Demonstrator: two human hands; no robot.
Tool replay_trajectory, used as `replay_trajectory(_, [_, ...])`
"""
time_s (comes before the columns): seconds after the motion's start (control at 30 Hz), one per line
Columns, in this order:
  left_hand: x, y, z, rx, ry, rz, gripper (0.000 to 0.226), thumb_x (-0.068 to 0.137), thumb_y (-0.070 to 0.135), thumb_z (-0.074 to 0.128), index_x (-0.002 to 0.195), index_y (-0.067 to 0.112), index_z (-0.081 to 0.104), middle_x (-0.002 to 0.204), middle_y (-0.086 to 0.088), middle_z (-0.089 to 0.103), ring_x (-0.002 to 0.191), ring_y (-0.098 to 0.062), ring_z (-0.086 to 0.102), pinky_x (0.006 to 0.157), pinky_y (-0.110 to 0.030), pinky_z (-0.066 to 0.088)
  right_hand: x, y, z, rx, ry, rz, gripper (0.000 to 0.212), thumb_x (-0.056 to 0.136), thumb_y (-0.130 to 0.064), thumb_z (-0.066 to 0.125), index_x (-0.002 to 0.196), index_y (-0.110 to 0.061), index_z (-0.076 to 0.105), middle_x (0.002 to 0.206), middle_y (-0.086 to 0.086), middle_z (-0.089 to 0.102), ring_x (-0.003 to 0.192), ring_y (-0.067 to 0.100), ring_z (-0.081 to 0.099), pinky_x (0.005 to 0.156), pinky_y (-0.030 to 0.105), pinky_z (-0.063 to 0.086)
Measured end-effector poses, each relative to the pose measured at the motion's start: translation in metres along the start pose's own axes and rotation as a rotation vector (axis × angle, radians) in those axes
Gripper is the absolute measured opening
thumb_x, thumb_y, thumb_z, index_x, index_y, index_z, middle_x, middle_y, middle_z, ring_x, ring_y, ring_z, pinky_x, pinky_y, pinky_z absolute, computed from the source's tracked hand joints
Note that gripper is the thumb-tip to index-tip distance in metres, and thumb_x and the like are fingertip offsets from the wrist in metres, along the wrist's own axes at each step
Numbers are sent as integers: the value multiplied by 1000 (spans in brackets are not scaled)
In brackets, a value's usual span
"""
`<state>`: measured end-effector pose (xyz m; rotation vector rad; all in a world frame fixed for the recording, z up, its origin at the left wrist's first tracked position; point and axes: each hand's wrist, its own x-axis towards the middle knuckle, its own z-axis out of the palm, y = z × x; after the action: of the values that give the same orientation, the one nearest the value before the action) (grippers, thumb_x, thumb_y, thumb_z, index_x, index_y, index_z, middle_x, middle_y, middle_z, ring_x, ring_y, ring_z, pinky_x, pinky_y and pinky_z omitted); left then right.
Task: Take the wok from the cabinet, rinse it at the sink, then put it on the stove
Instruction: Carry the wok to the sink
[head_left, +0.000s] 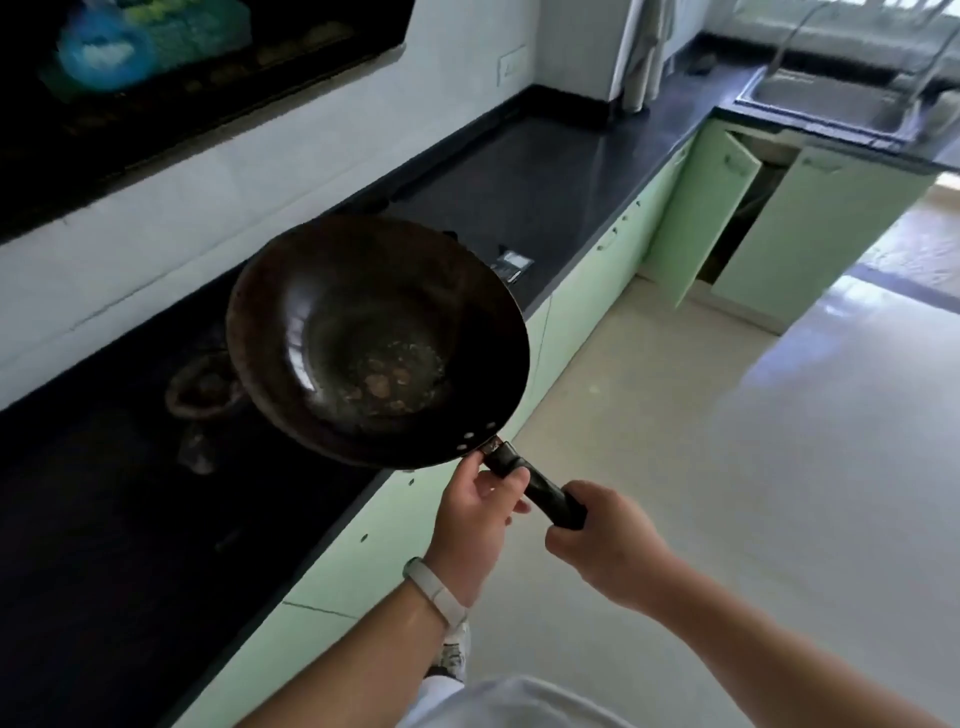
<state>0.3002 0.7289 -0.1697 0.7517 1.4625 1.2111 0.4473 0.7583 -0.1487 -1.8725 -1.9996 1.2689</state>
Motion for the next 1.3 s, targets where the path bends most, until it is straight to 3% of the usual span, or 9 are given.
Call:
replay_trajectory(0.27, [75,25,11,27,-332,-5,15,93,18,63,107,17,60,83,0,69,71,-11,67,68,-27,48,25,-16,-7,142,257,177,4,67,-18,59,70,-18,55,53,-3,50,46,19,48,49,31,40])
replay_trajectory(0.53, [115,46,49,-51,-585,-140,16,92,9,61,107,14,58,84,-2,68,77,-14,71,66,-30,51,35,-17,-26,229,443,290,5,72,-16,62,76,-15,60,54,-1,52,45,17,49,46,28,38])
replay_trajectory(0.67, [135,53,73,-39,-626,-144,18,91,10,63,108,14,59,89,-4,67,88,-20,71,68,-32,52,50,-10,-41,242,510,306,5,71,-16,63,72,-15,58,52,-2,51,46,18,50,47,28,38])
replay_trajectory(0.9, [169,62,125,7,-649,-124,19,91,8,62,109,15,57,90,-5,68,83,-20,72,67,-33,53,81,15,-83,313,527,316,15,67,-26,59,76,-14,59,52,-1,51,46,19,52,47,29,39])
replay_trajectory(1.0, [186,67,158,29,-638,-109,20,92,7,62,110,13,56,88,-5,67,80,-20,71,62,-30,52,99,33,-109,306,529,303,9,71,-22,62,71,-16,55,51,-2,49,44,18,49,45,27,37])
replay_trajectory(1.2, [215,81,246,74,-611,-94,19,92,8,62,110,11,57,87,-5,67,80,-21,70,62,-29,52,130,83,-186,334,529,244,18,76,-12,63,66,-19,50,54,-3,45,43,12,38,37,16,28])
replay_trajectory(1.3, [224,88,296,81,-599,-82,21,92,9,63,112,11,58,87,-3,68,83,-23,70,62,-29,52,143,114,-228,400,518,238,10,75,-10,62,70,-12,54,55,-1,45,46,17,40,42,24,32])
